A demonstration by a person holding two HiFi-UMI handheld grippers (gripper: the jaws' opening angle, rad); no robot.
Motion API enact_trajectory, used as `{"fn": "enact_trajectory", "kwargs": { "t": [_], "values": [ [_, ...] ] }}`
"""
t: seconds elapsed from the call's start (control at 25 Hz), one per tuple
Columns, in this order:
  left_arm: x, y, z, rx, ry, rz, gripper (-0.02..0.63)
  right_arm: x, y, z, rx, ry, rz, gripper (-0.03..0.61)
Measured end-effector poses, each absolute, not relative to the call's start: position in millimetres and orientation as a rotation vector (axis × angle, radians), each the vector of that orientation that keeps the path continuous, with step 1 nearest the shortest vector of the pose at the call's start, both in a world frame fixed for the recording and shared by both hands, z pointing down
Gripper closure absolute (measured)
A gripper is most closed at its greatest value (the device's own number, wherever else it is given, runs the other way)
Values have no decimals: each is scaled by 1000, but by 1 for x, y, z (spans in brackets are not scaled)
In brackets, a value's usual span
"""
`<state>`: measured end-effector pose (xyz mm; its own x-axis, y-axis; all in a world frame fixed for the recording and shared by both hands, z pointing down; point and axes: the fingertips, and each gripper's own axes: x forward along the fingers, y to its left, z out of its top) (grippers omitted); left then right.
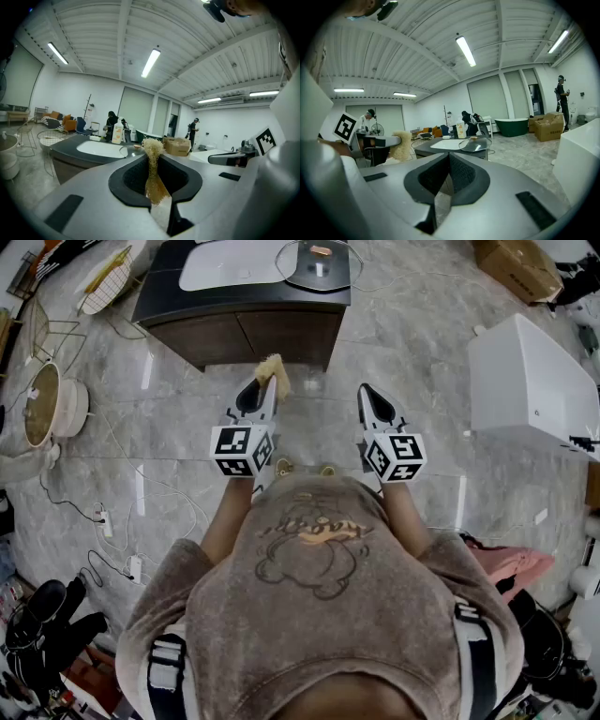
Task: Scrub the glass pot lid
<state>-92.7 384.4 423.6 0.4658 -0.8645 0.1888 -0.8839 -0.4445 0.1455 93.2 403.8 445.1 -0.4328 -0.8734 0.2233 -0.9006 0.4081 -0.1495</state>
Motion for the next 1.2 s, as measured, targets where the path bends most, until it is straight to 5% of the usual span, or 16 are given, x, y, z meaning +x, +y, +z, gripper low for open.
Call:
{"fn": "enact_trajectory", "kwargs": {
  "t": [1.2],
  "values": [
    [-147, 287, 435, 2621, -1325, 157, 546, 32, 316, 467, 1764, -2485, 436, 578]
  ]
}}
